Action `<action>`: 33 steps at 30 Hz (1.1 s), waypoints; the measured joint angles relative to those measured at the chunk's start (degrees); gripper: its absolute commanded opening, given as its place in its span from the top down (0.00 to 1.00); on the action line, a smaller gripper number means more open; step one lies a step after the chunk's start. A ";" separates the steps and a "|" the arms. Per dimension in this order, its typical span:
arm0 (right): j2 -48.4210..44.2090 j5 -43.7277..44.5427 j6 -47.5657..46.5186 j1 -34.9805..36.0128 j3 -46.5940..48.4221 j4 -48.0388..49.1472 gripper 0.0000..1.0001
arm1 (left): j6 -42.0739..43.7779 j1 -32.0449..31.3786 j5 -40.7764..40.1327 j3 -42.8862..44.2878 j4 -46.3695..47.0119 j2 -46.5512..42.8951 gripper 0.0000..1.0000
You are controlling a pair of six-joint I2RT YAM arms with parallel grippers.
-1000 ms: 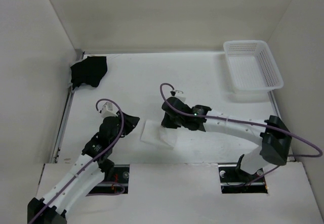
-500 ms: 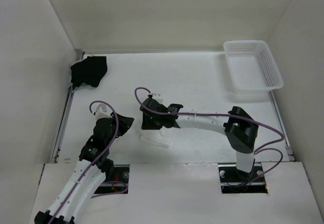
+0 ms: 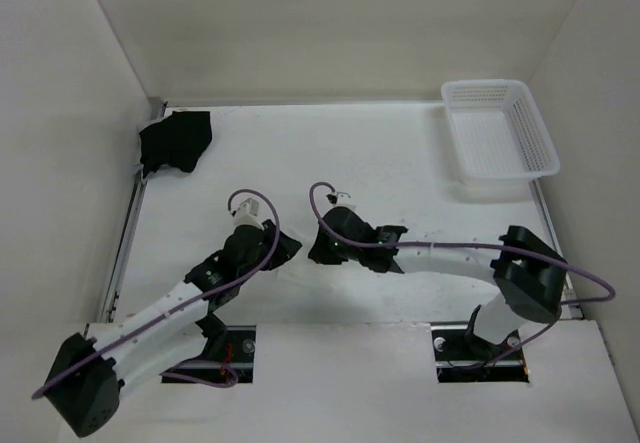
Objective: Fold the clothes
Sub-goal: Fold the tank top
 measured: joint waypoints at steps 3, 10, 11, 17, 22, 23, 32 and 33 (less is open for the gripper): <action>4.72 -1.42 -0.55 -1.97 -2.27 3.30 0.94 | -0.24 -1.38 -1.11 -0.33 4.57 7.63 0.73; 10.93 -3.65 -0.31 -7.37 -3.93 10.75 0.93 | -0.90 3.69 -3.04 -5.16 10.23 13.49 0.73; 11.56 -3.93 -0.13 -7.61 -4.07 11.69 0.92 | -1.07 4.74 -2.99 -6.23 10.47 14.19 0.73; 13.25 -5.73 1.22 -7.82 -6.08 17.40 0.84 | -2.32 7.69 -0.81 -9.46 12.48 12.17 0.71; 12.57 -6.64 1.07 -8.39 -6.71 18.78 0.70 | -2.60 6.25 -0.39 -9.66 3.91 -1.73 0.60; 12.20 -6.80 0.72 -8.52 -6.71 18.67 0.67 | -2.56 5.84 -0.59 -9.60 1.99 -5.22 0.56; -1.88 -7.54 -3.23 -9.25 -10.23 18.27 0.46 | -2.12 3.30 -3.34 -4.85 -11.67 -0.74 0.37; -4.37 -7.54 -3.48 -9.25 -10.93 18.27 0.46 | -2.47 2.58 -3.52 -4.39 -11.52 2.19 0.36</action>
